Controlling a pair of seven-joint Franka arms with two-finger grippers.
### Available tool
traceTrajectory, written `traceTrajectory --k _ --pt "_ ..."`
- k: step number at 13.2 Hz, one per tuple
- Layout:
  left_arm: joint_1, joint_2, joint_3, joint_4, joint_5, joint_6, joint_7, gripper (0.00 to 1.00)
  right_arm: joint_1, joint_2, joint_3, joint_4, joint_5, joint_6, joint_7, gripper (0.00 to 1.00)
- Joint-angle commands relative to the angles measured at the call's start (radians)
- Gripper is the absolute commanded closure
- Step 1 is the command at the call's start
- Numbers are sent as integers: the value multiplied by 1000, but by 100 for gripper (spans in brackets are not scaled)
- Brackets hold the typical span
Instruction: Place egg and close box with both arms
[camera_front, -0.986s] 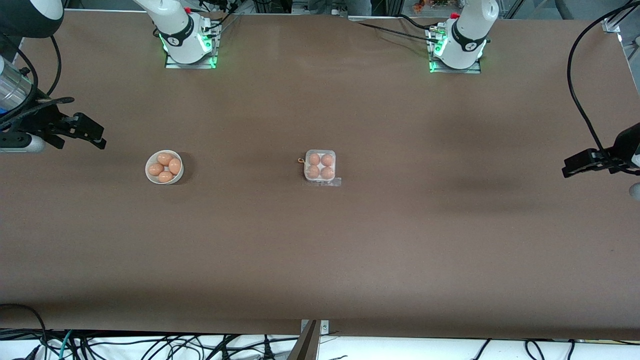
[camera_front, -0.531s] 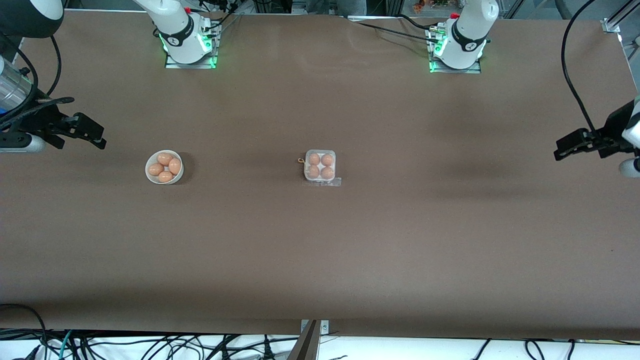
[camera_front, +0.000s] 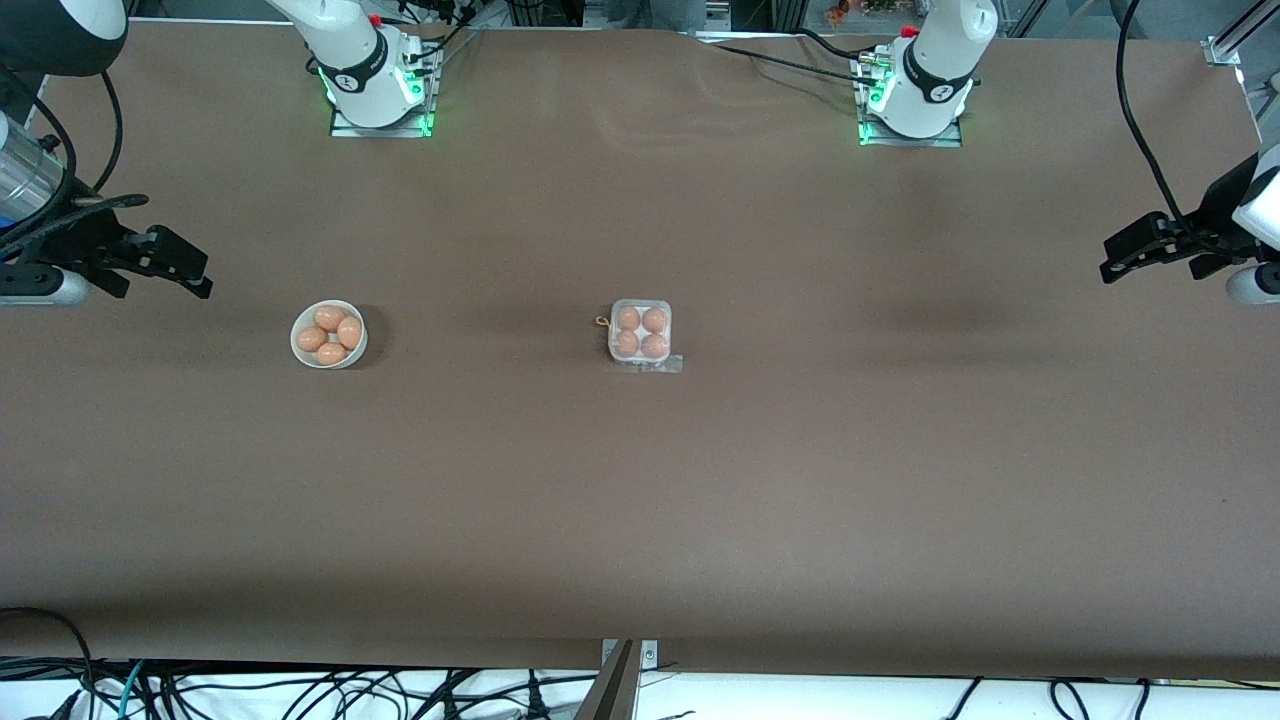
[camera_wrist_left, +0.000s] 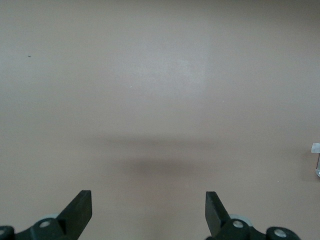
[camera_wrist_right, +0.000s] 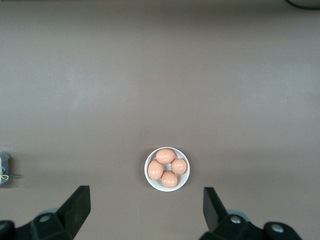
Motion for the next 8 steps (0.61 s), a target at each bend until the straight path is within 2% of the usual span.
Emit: traceTrajectory --k 1,8 --pt "-16 -29 21 -36 -21 18 22 0 -10 -6 6 -4 -12 -4 -11 0" --pt "-18 -17 19 -20 -18 -31 22 0 -10 -6 5 -6 -10 -4 -9 0"
